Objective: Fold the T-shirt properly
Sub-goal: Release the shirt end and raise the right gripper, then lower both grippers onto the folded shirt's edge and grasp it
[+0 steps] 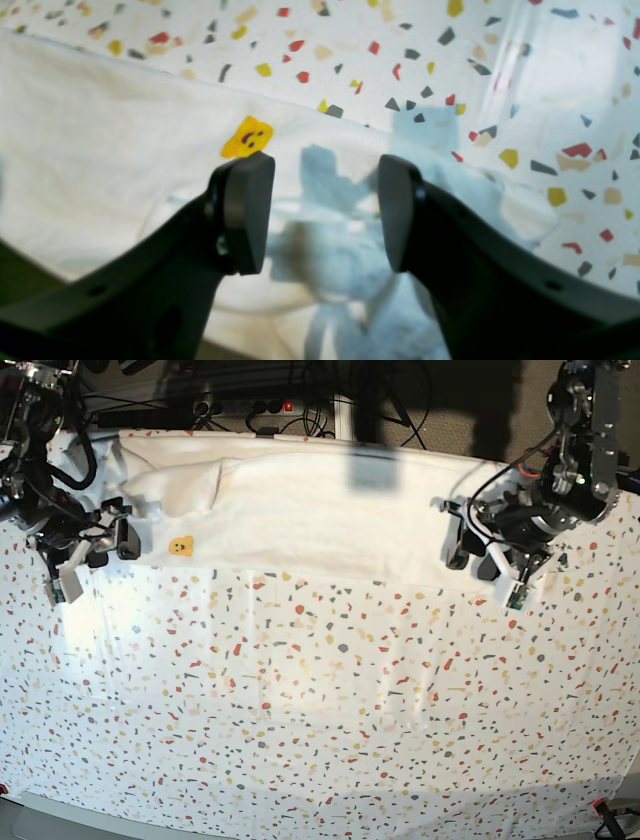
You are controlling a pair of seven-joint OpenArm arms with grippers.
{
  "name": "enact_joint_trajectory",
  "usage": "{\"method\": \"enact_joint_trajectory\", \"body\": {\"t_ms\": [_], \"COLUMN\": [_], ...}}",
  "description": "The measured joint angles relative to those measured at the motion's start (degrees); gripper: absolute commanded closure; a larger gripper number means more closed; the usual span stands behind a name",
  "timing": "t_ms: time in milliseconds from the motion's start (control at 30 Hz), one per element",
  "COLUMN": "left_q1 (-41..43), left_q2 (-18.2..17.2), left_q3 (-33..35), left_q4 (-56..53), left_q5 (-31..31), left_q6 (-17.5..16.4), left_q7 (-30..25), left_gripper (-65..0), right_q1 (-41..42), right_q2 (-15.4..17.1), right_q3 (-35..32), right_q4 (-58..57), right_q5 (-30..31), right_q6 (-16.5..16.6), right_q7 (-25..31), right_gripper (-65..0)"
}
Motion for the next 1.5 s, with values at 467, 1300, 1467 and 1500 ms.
{"method": "enact_joint_trajectory", "body": {"t_ms": [467, 1300, 1467, 1500], "left_q1": [0.00, -2.32, -3.26, -3.69], "left_q2": [5.88, 5.92, 5.95, 5.95], "left_q3": [-0.04, -0.26, -0.26, -0.26], "left_q4": [-0.37, -19.78, -20.06, -20.26], "left_q5": [9.66, 8.48, 8.52, 8.52], "left_q6": [4.50, 3.17, 3.21, 3.21], "left_q7": [2.80, -9.60, -8.81, -8.44], "left_gripper": [-27.9, -27.9, -27.9, -27.9], "right_q1": [-0.07, 6.73, 10.58, 11.15], "right_q2": [-3.48, -3.23, -2.80, -2.71], "right_q3": [0.02, 0.35, -3.04, -4.31], "right_q4": [-7.80, -25.14, -28.44, -28.65], "right_q5": [-1.86, -1.86, -2.34, -3.10], "right_q6": [1.27, 3.26, 3.13, 2.99], "right_q7": [2.99, 7.41, 8.09, 8.26], "right_gripper": [-34.2, -34.2, -34.2, -34.2]}}
